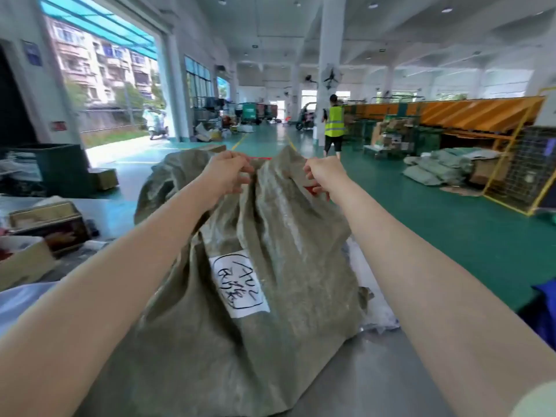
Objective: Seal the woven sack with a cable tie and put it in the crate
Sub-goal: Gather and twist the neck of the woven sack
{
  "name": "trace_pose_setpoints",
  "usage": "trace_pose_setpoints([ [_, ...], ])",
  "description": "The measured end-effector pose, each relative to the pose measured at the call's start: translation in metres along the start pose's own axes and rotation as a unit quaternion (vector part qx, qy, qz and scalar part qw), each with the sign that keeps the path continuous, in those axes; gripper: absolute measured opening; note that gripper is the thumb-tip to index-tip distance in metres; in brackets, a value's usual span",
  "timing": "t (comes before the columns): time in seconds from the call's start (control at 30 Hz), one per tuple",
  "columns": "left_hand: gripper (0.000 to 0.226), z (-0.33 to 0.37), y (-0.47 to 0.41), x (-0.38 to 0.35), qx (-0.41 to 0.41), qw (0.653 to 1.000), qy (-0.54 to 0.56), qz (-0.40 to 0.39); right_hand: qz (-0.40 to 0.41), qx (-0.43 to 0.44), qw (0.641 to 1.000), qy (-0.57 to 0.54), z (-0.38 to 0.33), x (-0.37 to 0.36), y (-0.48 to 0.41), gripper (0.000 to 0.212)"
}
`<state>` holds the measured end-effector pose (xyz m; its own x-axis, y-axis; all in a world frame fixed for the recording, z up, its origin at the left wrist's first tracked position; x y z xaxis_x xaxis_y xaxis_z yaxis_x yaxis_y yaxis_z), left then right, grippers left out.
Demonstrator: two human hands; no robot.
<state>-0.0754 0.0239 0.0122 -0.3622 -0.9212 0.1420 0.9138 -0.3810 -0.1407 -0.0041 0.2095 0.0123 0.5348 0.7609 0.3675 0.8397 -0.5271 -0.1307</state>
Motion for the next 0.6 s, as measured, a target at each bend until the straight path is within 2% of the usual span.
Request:
trace_pose_setpoints([
  [0.07, 0.023, -0.003, 0.003, 0.033, -0.013, 0.993, -0.105, 0.061, -0.001, 0.015, 1.0, 0.028, -0.006, -0.012, -0.001, 0.015],
  [0.17, 0.028, -0.023, 0.011, 0.081, 0.007, 0.963, -0.237, 0.126, -0.037, 0.015, 0.997, 0.06, -0.011, -0.03, 0.002, 0.024],
  [0.27, 0.031, -0.038, 0.019, 0.108, 0.031, 0.924, -0.333, 0.184, -0.057, 0.002, 0.996, 0.066, -0.009, -0.04, -0.002, 0.06],
  [0.33, 0.034, -0.049, 0.019, 0.112, 0.063, 0.931, -0.31, 0.181, -0.097, -0.023, 0.995, 0.023, -0.005, -0.055, -0.007, 0.079],
  [0.37, 0.046, -0.057, 0.016, 0.113, 0.086, 0.939, -0.285, 0.172, -0.119, -0.037, 0.992, 0.005, -0.004, -0.064, -0.008, 0.084],
  [0.4, 0.068, -0.064, 0.013, 0.109, 0.115, 0.95, -0.247, 0.153, -0.142, -0.054, 0.988, -0.005, -0.003, -0.07, -0.007, 0.087],
  [0.47, 0.093, -0.073, 0.005, 0.096, 0.143, 0.967, -0.184, 0.1, -0.201, -0.063, 0.977, 0.018, -0.003, -0.086, -0.008, 0.08],
  [0.6, 0.09, -0.073, -0.017, 0.078, 0.142, 0.987, -0.056, 0.059, -0.254, -0.067, 0.963, 0.057, -0.001, -0.099, -0.016, 0.07],
])
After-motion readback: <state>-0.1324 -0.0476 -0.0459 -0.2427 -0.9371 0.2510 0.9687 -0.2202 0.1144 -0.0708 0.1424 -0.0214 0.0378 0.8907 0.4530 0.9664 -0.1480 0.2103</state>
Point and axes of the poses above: each hand's wrist, its own y-axis away from the middle knuckle, its own x-axis out of the back of the hand, z = x × y, the point moved 8 cm from there along -y, towards the middle knuckle, and after that the axes turned 5 degrees about -z, right-handed, at the moved point
